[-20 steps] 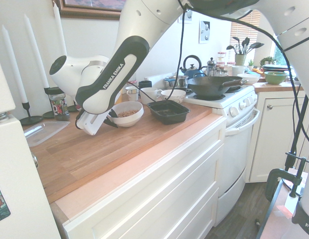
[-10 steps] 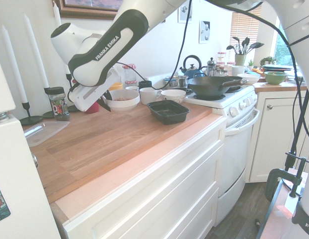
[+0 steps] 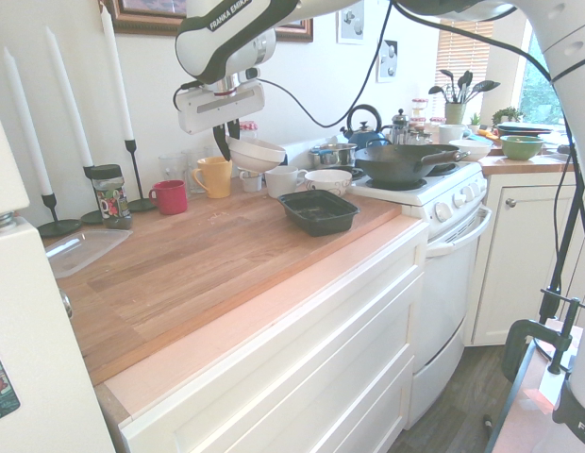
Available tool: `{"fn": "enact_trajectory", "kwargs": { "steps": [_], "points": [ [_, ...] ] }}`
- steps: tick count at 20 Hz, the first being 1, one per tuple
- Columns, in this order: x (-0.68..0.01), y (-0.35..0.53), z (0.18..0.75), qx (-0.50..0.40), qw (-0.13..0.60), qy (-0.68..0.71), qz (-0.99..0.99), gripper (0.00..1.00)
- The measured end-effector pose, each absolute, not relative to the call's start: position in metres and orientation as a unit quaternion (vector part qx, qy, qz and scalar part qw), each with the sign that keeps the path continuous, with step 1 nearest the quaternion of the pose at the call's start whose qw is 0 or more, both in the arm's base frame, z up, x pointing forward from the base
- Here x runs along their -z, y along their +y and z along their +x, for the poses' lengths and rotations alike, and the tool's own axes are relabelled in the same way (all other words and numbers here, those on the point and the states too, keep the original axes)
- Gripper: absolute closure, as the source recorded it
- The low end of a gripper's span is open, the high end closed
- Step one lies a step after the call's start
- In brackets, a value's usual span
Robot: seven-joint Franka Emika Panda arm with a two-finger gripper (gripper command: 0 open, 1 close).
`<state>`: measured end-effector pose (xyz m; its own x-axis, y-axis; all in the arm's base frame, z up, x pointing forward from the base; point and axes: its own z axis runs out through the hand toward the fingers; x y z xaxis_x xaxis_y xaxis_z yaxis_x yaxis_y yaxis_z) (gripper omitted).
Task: Put the cereal into the box
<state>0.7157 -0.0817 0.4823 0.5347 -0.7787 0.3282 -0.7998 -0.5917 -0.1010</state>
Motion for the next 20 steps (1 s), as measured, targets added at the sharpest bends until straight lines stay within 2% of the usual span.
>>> {"fn": "enact_trajectory", "kwargs": {
  "steps": [5, 11, 20],
  "points": [
    [-0.496, -0.107, 0.704, -0.137, -0.062, -0.454, 0.878, 1.0],
    [-0.516, -0.132, 0.66, -0.101, -0.119, -0.46, 0.874, 1.0],
    [-0.483, -0.178, 0.629, -0.049, -0.191, -0.473, 0.859, 1.0]
  ]
}}
